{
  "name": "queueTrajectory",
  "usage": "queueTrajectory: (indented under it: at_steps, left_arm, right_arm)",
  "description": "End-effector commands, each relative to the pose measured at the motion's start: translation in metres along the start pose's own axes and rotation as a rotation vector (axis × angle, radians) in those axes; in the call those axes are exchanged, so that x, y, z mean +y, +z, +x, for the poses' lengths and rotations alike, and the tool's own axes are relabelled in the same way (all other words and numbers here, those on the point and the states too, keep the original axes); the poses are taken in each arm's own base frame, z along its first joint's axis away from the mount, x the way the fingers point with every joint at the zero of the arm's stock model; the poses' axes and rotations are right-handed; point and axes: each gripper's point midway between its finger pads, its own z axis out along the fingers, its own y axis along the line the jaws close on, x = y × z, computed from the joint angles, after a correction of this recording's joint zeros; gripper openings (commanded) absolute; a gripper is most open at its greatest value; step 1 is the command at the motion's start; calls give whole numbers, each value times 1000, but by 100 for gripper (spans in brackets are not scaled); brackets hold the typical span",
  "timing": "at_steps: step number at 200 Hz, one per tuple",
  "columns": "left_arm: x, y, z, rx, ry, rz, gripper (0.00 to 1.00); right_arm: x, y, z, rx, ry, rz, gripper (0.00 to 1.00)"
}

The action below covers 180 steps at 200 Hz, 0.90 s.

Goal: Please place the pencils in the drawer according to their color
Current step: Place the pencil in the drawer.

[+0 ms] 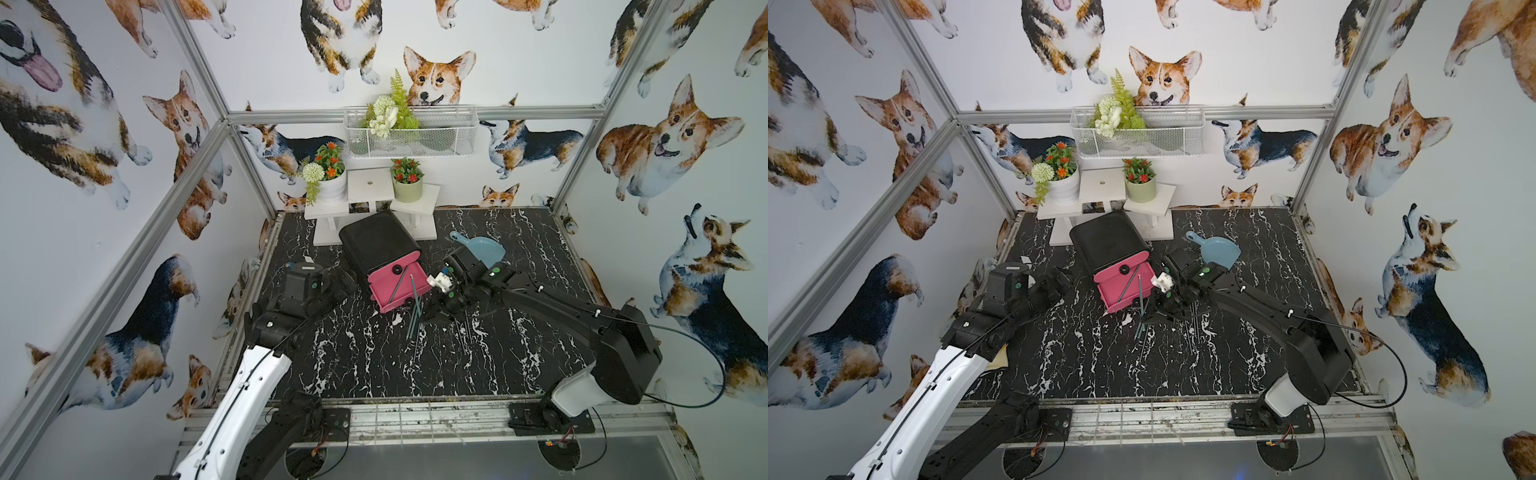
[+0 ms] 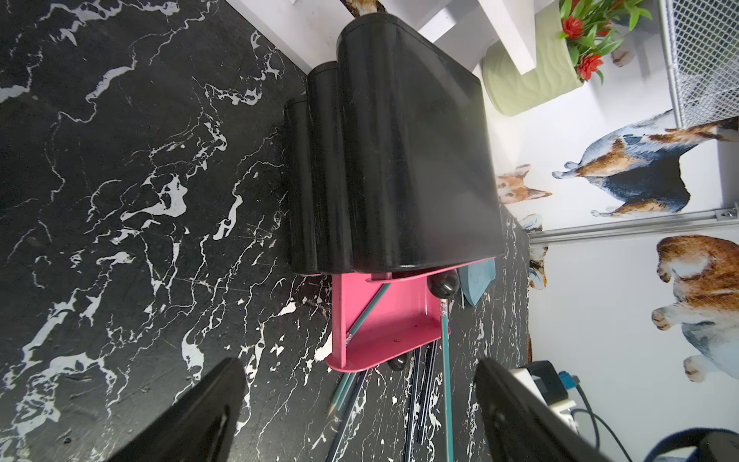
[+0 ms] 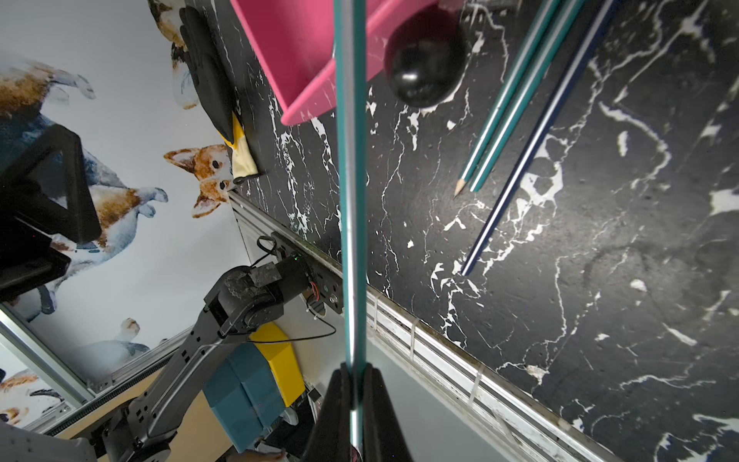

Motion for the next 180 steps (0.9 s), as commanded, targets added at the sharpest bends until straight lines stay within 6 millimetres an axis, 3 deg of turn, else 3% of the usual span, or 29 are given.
queueTrajectory:
  at_steps: [1,180]
  left_arm:
    - [-3,0,-2,-9,3,11,95]
    - [-7,1,-8,-12,59,9,96]
  right_arm:
    - [8,-1,-11,-21,12,-41,0]
    - [16,26,-76,-68,81,-48,0]
